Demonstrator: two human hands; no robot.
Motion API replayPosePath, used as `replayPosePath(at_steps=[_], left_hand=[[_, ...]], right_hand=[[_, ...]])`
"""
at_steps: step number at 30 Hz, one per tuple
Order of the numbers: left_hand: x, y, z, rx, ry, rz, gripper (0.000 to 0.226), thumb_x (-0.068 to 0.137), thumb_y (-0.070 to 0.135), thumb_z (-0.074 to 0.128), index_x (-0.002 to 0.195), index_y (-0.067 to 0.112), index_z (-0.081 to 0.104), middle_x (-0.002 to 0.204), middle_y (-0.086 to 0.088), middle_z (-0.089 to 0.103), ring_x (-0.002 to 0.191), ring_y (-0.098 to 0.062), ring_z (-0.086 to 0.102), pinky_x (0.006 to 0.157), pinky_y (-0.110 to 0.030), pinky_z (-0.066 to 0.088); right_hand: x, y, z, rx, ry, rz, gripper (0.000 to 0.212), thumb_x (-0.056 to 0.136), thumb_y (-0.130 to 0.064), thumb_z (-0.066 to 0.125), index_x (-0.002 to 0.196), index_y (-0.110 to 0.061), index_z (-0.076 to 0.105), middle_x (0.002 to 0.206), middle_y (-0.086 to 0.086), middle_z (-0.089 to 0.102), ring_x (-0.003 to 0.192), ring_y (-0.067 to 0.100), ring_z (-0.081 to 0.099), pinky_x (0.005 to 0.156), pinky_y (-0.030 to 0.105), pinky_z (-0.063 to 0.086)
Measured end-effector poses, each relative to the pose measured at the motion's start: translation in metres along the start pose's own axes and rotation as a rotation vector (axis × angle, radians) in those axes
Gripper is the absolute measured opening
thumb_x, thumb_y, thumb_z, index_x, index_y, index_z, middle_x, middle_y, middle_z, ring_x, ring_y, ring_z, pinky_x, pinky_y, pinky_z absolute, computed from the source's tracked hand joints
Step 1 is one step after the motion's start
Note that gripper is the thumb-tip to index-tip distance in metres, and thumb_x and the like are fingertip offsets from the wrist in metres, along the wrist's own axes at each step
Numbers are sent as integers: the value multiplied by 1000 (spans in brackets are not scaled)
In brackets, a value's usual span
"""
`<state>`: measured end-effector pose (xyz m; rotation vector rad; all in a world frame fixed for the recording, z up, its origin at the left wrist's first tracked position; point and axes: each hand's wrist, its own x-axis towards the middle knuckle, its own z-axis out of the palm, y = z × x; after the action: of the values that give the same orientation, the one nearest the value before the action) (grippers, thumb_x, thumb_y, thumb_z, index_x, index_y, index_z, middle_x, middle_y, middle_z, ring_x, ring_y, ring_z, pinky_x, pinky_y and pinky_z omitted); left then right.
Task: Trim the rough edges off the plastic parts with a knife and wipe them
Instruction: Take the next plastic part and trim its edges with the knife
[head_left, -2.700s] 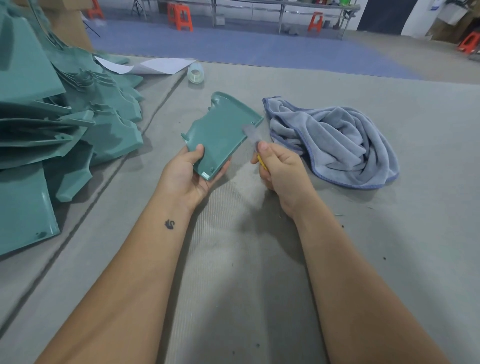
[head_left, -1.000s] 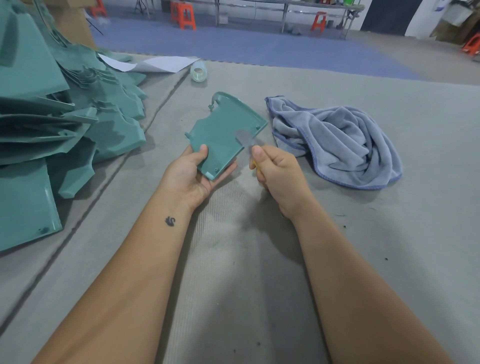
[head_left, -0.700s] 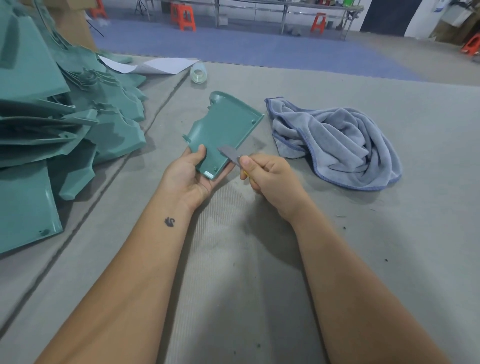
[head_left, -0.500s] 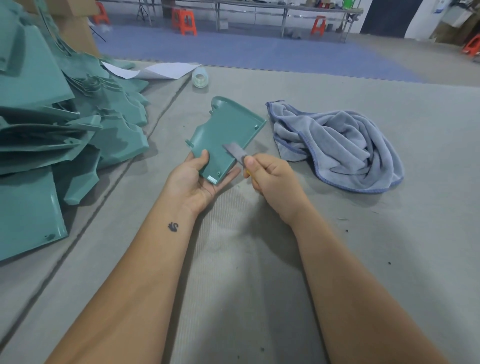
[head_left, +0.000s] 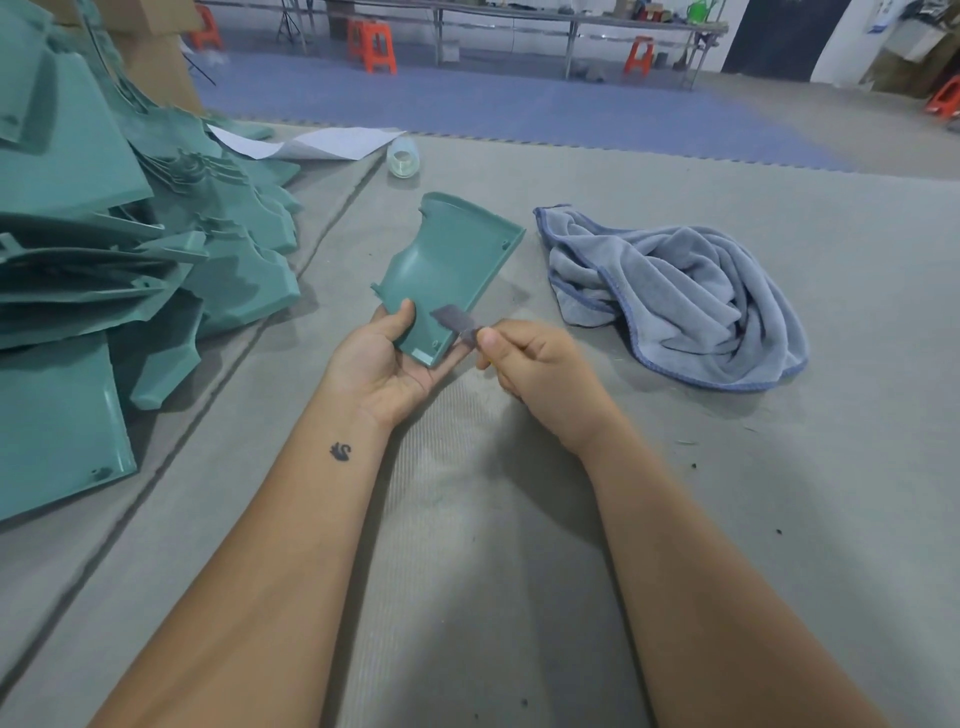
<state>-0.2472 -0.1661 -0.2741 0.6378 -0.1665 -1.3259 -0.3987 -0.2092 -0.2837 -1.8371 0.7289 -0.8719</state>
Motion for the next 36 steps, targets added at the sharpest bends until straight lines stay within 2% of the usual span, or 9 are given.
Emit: replayPosePath(at_steps=[4,10,14,17,21,25,30,34,36], left_hand=[[0,2,-1,-23,1,33,36,102,13,38,137,11,45,103,-17,65,70,-30,72,64,-48,57],[3,4,-3,3,-28,77,23,97,2,45,119,8,53,98,-15,69,77,-26,72,61,-38,61],[4,-3,1,43,-19,129,24,99,0,41,108,13,59,98,-12,70,88,-26,68,65,-37,61],[6,-4,2,-3,-4,141,26,100,1,38,107,16,58,103,-11,66,98,-30,62,77,-39,56],[6,-6,3,-51,-13,135,27,99,2,38,110,15,59,104,-10,69,87,-25,67,83,-44,55],[4,-2,-1,-55,-34,64,32,99,1,38,124,13,56,117,-14,66,83,-28,70,69,-41,60],[0,3,-5,100,-39,98,36,97,-3,41,121,19,58,104,-6,72,86,-23,72,71,-38,61],[-3,4,-2,430,-54,288,40,96,-5,43,114,26,60,104,5,73,92,-15,71,68,-31,58],[-3,1,-4,730,7,506,41,95,-5,45,117,26,60,108,6,72,99,-12,68,80,-28,55]], right_hand=[[-2,0,-1,-56,-144,18,31,98,-16,56,69,-9,62,41,-16,42,41,2,37,50,11,27],[3,-7,-6,172,48,190,53,102,-48,32,84,-29,78,54,-7,39,55,11,32,57,26,27],[-4,-7,4,146,17,97,18,97,-19,57,83,-14,67,54,-17,46,52,-1,40,55,10,33],[-4,-6,0,186,-65,128,20,96,-8,57,77,-14,56,58,-5,43,50,2,35,51,14,29],[-4,-5,1,159,-170,129,21,97,-3,52,76,-9,55,53,5,43,43,3,34,45,12,29],[4,0,-4,289,87,145,24,97,-4,51,75,-13,55,55,2,39,46,6,32,45,13,27],[10,5,-14,520,502,210,19,99,-15,53,81,-15,57,57,-3,47,48,6,37,44,15,30],[7,3,-16,362,591,143,20,98,-18,54,79,-21,58,68,-7,55,57,8,46,55,21,38],[5,1,-20,425,583,123,20,98,-18,56,79,-25,59,74,-7,56,65,9,50,59,22,41]])
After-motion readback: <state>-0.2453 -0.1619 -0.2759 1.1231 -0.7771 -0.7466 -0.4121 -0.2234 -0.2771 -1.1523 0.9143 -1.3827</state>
